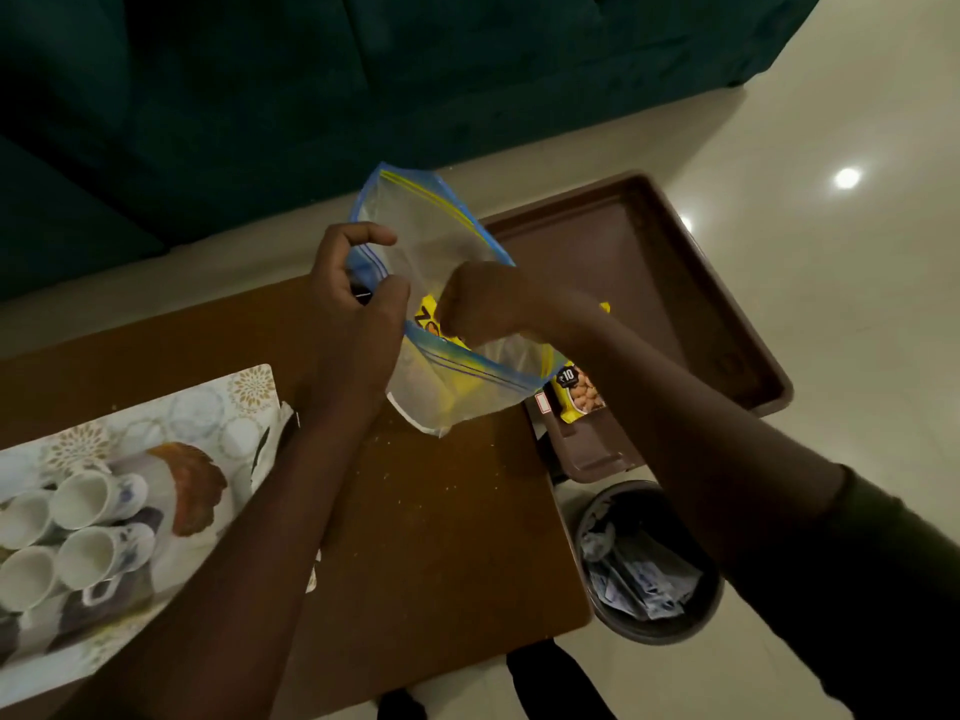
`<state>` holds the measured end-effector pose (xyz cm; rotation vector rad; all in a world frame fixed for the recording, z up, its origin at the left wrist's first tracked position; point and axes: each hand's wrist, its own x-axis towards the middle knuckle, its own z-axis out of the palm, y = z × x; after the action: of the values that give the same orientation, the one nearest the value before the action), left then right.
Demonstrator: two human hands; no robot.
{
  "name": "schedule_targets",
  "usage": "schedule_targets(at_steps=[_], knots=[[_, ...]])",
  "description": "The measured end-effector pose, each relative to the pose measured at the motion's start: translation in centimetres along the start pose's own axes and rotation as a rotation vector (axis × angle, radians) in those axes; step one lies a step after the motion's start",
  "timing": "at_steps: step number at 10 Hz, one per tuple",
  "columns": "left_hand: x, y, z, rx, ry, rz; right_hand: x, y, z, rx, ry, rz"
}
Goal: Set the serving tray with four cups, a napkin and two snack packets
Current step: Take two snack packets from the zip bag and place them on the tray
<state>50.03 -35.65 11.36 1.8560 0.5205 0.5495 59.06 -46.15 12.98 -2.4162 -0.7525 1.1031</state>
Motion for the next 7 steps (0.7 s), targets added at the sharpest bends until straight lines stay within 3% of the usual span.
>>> schedule_targets(at_steps=[1,3,5,7], knots=[[-0.5,0.2,-0.2,-0.021,-0.024,-0.028,1.8,0.8,2.5,-0.129,-0.036,0.097],[-1.7,0.3,-0.4,-0.032,-0.093,-0.088,4.9,2.9,7.1,0.083,0.037,0.198],[-2.4,-0.6,-0.7,-0.030,-0.101,-0.135,6.0,2.9,8.7,-0.144,0.194,0.241],[-1.5,-1.3,-1.5,-0.062,-0.101,-0.188,3.3,0.0,5.4,-0.149,0.384,0.014]])
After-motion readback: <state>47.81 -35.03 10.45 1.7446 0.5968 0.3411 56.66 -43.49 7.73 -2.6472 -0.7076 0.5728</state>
